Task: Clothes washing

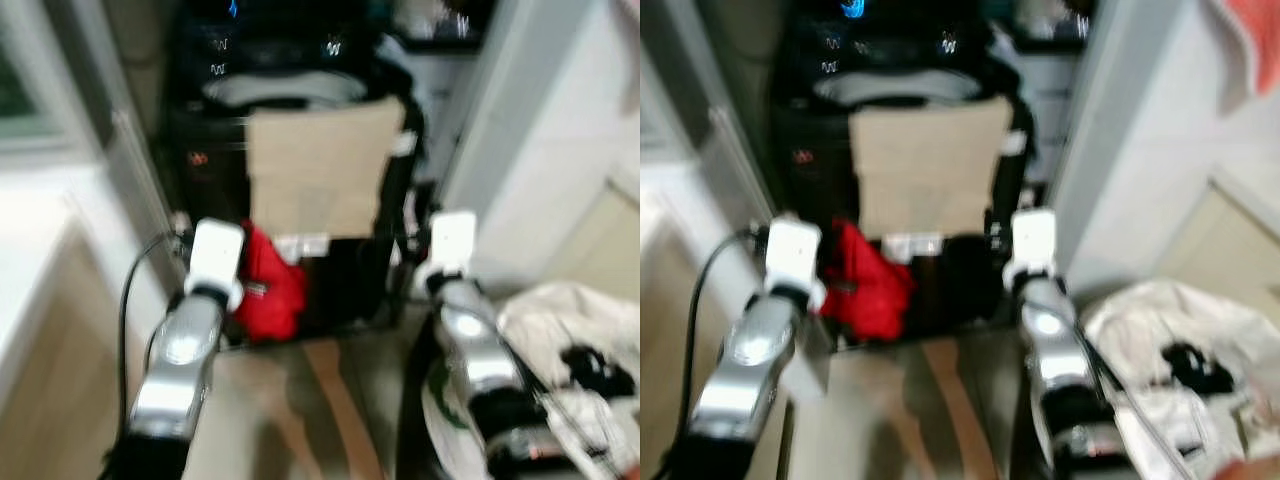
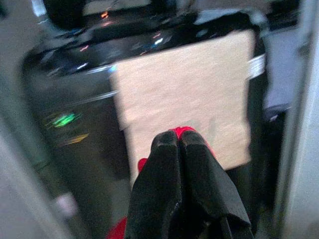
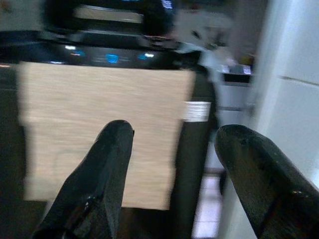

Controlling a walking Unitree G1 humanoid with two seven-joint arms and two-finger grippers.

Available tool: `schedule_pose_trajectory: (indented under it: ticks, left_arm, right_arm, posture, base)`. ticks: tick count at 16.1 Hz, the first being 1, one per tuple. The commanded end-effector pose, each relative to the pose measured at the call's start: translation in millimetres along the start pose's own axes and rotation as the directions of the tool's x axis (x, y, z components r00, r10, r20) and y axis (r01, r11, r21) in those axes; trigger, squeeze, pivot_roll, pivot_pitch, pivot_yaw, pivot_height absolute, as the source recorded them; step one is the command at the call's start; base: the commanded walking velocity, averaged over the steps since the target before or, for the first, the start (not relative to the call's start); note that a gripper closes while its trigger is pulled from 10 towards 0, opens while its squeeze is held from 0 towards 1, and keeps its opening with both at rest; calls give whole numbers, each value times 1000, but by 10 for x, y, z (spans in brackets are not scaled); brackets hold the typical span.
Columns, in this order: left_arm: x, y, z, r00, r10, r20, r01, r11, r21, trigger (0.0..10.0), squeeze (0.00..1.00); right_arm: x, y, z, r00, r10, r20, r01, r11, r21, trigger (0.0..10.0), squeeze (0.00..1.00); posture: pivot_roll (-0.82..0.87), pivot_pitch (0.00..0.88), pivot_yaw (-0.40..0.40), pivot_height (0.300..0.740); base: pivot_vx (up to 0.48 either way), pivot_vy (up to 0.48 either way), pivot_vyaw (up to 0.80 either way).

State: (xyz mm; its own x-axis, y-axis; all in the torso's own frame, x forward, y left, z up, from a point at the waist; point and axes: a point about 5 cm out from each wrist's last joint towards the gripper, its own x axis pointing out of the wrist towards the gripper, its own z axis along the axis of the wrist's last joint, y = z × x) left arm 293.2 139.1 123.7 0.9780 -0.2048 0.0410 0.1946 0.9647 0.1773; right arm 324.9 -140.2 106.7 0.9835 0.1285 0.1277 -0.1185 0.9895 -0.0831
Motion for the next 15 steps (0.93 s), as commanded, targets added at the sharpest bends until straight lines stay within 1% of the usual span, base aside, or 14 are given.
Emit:
schedule_pose_trajectory:
  ticks: [1,3,5,6,8,10,12,13,14,15]
  left_arm:
    - [20,0,83,999,-9,37,8,1000,26,10000,0]
    - [82,-30,220,996,-31,80,27,998,50,10000,0]
    - [113,-27,291,995,-28,98,24,999,41,10000,0]
    - [136,-2,328,994,-11,110,9,1000,24,10000,0]
    - [131,-1,318,994,-1,109,0,1000,13,10000,0]
    - [126,-45,335,993,-23,117,19,999,36,10000,0]
    - [135,-50,368,991,-33,129,28,999,43,10000,0]
    - [148,-61,431,987,-55,152,45,997,66,10000,0]
    - [173,-61,504,983,-64,172,52,996,73,10000,0]
    - [216,-52,649,974,-82,213,65,994,86,10000,0]
  right_arm:
    - [41,-2,41,1000,-5,15,5,1000,4,10000,0]
    - [104,-11,134,999,-7,52,6,1000,10,10000,0]
    - [129,-12,168,998,-8,63,7,1000,8,10000,0]
    - [150,-17,195,997,-6,74,5,1000,9,10000,0]
    - [145,-18,181,997,-2,72,1,1000,14,10000,0]
    - [124,-4,159,998,-2,67,1,1000,24,10000,0]
    - [113,11,154,998,-2,69,0,1000,32,10000,0]
    - [110,10,168,997,-4,77,1,999,36,10000,0]
    - [112,10,181,997,-5,83,1,999,38,10000,0]
    - [115,12,212,995,-5,99,1,999,41,10000,0]
  posture:
    - [-55,0,17,740]
    - [-54,0,15,740]
    - [-55,0,15,740]
    - [-56,0,16,740]
    - [-55,0,16,740]
    - [-54,0,16,740]
    - [-55,0,16,740]
    - [-55,0,17,740]
    - [-55,0,19,740]
    - [-58,0,23,740]
  base:
    - [480,0,0]
    - [480,0,0]
    - [480,0,0]
    - [480,0,0]
    - [480,0,0]
    - [480,0,0]
    - [480,0,0]
    - [480,0,0]
    - [480,0,0]
    - [480,0,0]
